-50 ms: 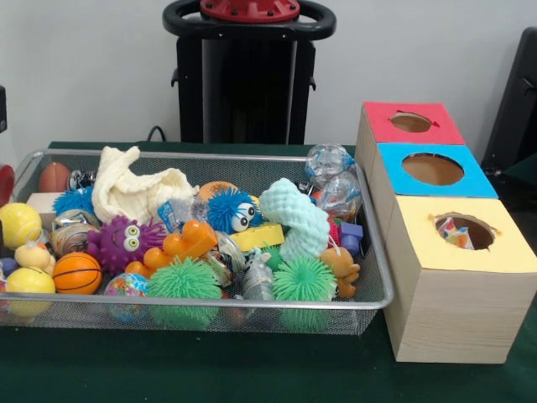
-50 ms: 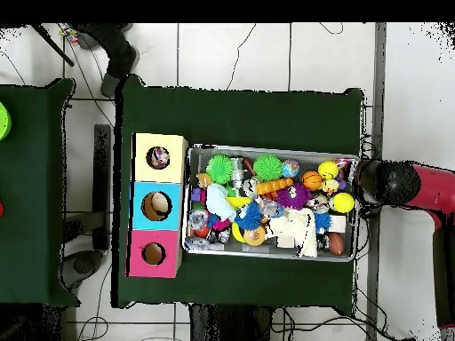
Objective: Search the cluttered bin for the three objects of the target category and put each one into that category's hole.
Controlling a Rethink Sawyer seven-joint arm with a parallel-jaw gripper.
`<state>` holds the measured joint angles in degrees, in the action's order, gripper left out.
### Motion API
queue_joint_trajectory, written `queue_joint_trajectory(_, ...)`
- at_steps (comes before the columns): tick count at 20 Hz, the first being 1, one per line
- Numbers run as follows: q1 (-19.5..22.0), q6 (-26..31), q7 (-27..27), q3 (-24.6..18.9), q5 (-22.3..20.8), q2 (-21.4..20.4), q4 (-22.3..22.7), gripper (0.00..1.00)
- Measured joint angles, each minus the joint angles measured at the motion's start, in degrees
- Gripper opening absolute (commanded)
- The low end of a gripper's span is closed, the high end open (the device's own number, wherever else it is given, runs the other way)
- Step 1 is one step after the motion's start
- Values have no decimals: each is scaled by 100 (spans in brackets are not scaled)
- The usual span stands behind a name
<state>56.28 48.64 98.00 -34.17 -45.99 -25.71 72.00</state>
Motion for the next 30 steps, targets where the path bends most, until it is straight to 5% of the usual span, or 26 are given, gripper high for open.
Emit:
queue_joint_trajectory(6,-64,0,0,2,-22,-1,0,100)
queue_joint_trajectory(7,-103,0,0,2,-29,-4,0,0)
queue_joint_trajectory(30,-123,0,0,-8,124,-191,110,0)
